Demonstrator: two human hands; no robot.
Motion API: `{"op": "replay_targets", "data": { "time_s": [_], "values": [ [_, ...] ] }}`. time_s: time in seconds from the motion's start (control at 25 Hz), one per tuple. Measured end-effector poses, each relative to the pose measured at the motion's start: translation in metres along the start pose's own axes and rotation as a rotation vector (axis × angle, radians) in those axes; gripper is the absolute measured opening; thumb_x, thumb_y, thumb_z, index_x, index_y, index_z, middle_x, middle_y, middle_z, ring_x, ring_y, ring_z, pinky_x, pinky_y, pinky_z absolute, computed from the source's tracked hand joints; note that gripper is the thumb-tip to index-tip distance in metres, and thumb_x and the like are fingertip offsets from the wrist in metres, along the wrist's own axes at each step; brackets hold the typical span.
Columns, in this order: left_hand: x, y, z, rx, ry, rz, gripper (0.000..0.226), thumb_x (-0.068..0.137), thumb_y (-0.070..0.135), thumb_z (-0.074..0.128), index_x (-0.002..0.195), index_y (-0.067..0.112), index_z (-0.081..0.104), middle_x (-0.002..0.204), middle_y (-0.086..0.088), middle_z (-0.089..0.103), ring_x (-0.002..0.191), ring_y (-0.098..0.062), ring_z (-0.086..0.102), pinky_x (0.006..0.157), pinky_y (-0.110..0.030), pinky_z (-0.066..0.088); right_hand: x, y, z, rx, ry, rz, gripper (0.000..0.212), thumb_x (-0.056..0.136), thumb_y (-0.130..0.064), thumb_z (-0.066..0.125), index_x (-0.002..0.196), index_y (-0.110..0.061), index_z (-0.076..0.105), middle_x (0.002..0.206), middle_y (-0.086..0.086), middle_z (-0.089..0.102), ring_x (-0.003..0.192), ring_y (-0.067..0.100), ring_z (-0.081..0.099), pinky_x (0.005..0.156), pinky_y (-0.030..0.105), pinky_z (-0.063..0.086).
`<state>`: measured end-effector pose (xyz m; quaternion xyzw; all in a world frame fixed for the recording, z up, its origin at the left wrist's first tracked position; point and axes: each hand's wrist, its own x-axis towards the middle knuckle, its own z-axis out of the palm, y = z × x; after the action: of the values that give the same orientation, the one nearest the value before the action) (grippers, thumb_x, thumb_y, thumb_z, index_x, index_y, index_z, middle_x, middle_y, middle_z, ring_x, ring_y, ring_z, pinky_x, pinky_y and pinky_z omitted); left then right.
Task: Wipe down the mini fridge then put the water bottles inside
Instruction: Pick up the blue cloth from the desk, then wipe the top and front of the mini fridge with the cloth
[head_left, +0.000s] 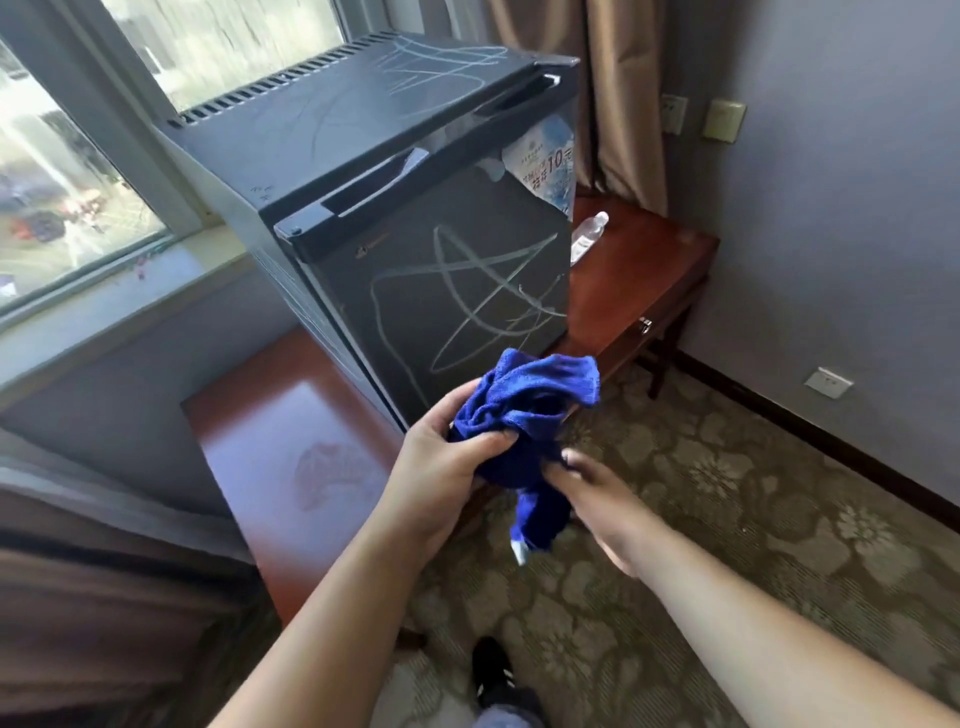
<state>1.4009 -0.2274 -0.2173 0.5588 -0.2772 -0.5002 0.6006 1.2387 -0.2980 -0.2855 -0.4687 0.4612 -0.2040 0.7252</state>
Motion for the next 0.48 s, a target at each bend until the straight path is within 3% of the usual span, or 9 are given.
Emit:
{"op": "replay_targets", "data": {
  "time_s": [0.08,0.16,0.24,0.28,0.32,0.4,0.48],
  "values": [
    [0.005,-0.012,-0.021,-0.020,0.036,-0.028,0.057,0.080,-0.005,0.069,0.133,0.016,0.065,0.123,-0.018,0.074,0.113,-0.034,0.071,0.100,-0.052,0.056,0.011,-0.012,0.022,0.272,0.111,-0.013,0.012,0.101,-0.017,0.057,0.098,-0.015,0.069,0.091,0.008,0.079,0.085,0.025,0.072,0.071,0.032,0.055],
    [0.006,-0.033,-0.044,0.003,0.098,-0.149,0.050,0.088,-0.002,0.068,0.133,0.019,0.064,0.121,-0.015,0.075,0.112,-0.036,0.071,0.099,-0.052,0.055,0.024,-0.025,0.046,0.467,0.180,-0.004,0.011,0.100,-0.015,0.057,0.096,-0.016,0.068,0.094,0.011,0.078,0.080,0.023,0.074,0.069,0.035,0.059],
    [0.008,-0.044,-0.057,0.051,0.121,-0.286,0.046,0.094,0.009,0.067,0.139,0.019,0.059,0.113,-0.005,0.076,0.094,-0.024,0.071,0.085,-0.039,0.056,0.038,-0.051,0.063,0.542,0.227,-0.050,0.009,0.097,-0.013,0.059,0.094,-0.017,0.066,0.096,0.010,0.075,0.084,0.021,0.073,0.069,0.033,0.058],
    [0.010,-0.040,-0.059,0.065,0.130,-0.320,0.048,0.094,0.019,0.070,0.140,0.020,0.058,0.114,-0.001,0.075,0.092,-0.017,0.069,0.085,-0.035,0.056,0.043,-0.066,0.070,0.547,0.231,-0.086,0.009,0.096,-0.011,0.060,0.094,-0.017,0.066,0.096,0.009,0.074,0.087,0.021,0.072,0.069,0.033,0.058],
    [0.016,-0.032,-0.061,0.069,0.142,-0.325,0.049,0.091,0.029,0.073,0.138,0.025,0.060,0.121,0.002,0.074,0.100,-0.013,0.068,0.095,-0.038,0.056,0.048,-0.083,0.078,0.534,0.221,-0.129,0.009,0.093,-0.009,0.061,0.095,-0.017,0.067,0.094,0.008,0.074,0.088,0.021,0.071,0.071,0.034,0.057],
    [0.023,-0.005,-0.064,0.113,0.131,-0.227,0.043,0.089,0.038,0.074,0.131,0.032,0.066,0.126,0.008,0.075,0.118,-0.012,0.069,0.108,-0.042,0.052,0.052,-0.106,0.095,0.437,0.191,-0.242,0.009,0.087,-0.010,0.067,0.091,-0.018,0.067,0.088,0.006,0.072,0.088,0.021,0.069,0.076,0.037,0.054],
    [0.021,0.034,-0.065,0.213,0.124,-0.031,0.028,0.095,0.027,0.071,0.123,0.029,0.069,0.114,0.018,0.078,0.112,-0.001,0.071,0.096,-0.025,0.057,0.047,-0.127,0.112,0.320,0.172,-0.382,0.011,0.078,-0.016,0.070,0.085,-0.021,0.064,0.085,0.006,0.067,0.086,0.024,0.062,0.078,0.042,0.050]
  ]
}}
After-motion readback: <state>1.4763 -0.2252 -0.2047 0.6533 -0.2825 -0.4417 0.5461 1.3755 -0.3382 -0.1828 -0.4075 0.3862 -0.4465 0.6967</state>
